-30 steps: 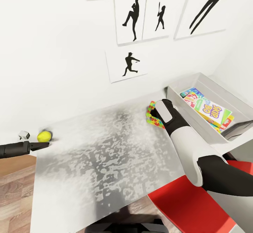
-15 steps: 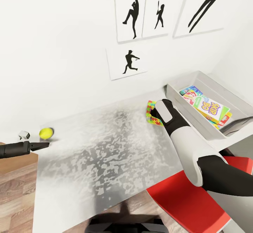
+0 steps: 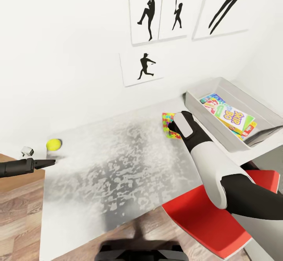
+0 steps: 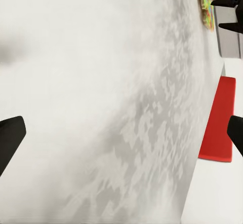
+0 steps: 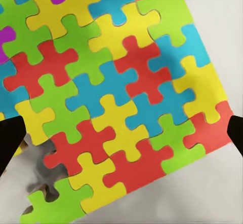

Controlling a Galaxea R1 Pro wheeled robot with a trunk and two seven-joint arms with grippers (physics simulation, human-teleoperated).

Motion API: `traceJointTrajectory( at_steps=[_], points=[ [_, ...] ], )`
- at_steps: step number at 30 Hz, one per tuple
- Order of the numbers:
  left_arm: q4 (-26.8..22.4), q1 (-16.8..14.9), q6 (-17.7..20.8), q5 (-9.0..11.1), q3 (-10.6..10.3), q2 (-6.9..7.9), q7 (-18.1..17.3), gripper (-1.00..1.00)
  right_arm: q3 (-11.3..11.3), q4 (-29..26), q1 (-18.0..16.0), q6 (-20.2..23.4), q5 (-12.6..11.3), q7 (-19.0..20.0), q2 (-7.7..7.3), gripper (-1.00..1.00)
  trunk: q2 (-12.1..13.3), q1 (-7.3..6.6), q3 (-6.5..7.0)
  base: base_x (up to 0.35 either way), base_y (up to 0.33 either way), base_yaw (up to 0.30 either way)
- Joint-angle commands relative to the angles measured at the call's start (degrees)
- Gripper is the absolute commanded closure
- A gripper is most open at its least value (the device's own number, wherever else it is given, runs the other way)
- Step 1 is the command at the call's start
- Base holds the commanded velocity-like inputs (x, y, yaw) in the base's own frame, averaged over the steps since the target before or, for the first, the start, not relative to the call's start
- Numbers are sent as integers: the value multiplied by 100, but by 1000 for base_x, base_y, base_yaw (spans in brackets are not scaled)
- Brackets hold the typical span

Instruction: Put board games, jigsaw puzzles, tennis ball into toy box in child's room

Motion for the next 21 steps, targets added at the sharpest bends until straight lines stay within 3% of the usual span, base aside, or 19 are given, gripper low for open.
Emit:
traceJointTrajectory(
  at_steps=[1,12,21],
  points=[
    [0,-4,61,15,-22,4,-21,-100,24,99,-1,42,-91,-51,-5,-100,-7,4,-9,-34,0,0],
    [0,-4,64,9,-26,4,-21,-100,20,102,-1,41,-91,-51,-6,-100,-7,4,-9,-106,27,0],
    [0,-4,78,7,-22,5,-21,-100,22,102,-1,41,-91,-51,-6,-100,-7,4,-9,-17,78,0]
  ],
)
